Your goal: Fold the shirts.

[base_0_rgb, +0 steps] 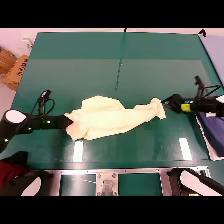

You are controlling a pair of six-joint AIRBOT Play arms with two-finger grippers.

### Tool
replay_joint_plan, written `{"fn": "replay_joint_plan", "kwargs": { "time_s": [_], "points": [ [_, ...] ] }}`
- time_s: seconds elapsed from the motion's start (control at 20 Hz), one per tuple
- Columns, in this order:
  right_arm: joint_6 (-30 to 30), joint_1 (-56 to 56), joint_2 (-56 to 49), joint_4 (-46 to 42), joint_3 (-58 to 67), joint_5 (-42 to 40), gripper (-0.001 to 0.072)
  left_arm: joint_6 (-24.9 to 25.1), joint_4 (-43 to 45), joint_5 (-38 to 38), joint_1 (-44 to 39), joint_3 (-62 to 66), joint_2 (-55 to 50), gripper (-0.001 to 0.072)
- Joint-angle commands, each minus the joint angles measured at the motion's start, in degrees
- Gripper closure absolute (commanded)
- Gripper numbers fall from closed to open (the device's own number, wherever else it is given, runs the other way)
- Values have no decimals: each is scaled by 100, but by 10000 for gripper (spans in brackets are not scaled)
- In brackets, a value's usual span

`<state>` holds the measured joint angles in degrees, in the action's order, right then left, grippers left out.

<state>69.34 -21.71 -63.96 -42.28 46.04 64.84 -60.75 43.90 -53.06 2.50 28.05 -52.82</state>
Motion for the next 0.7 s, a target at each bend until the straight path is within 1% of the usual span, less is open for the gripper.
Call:
{"fn": "replay_joint_plan", "kwargs": {
  "time_s": [0.0, 0.15, 0.3, 0.4, 0.65],
  "points": [
    [186, -262, 157, 13, 634, 623, 208, 87, -44, 234, 4, -85, 0, 684],
    [378, -101, 59, -61, 684, 415, 209, 83, -48, 247, 4, -85, 0, 684],
    [769, -190, -284, -437, 684, 245, 210, 85, -46, 44, 4, -85, 0, 684],
    [817, -313, -632, -479, 684, 245, 211, 87, -42, -66, 4, -85, 0, 684],
    [802, -393, -1572, -476, 684, 166, 210, 87, -37, -42, 4, -85, 0, 684]
  ]
}}
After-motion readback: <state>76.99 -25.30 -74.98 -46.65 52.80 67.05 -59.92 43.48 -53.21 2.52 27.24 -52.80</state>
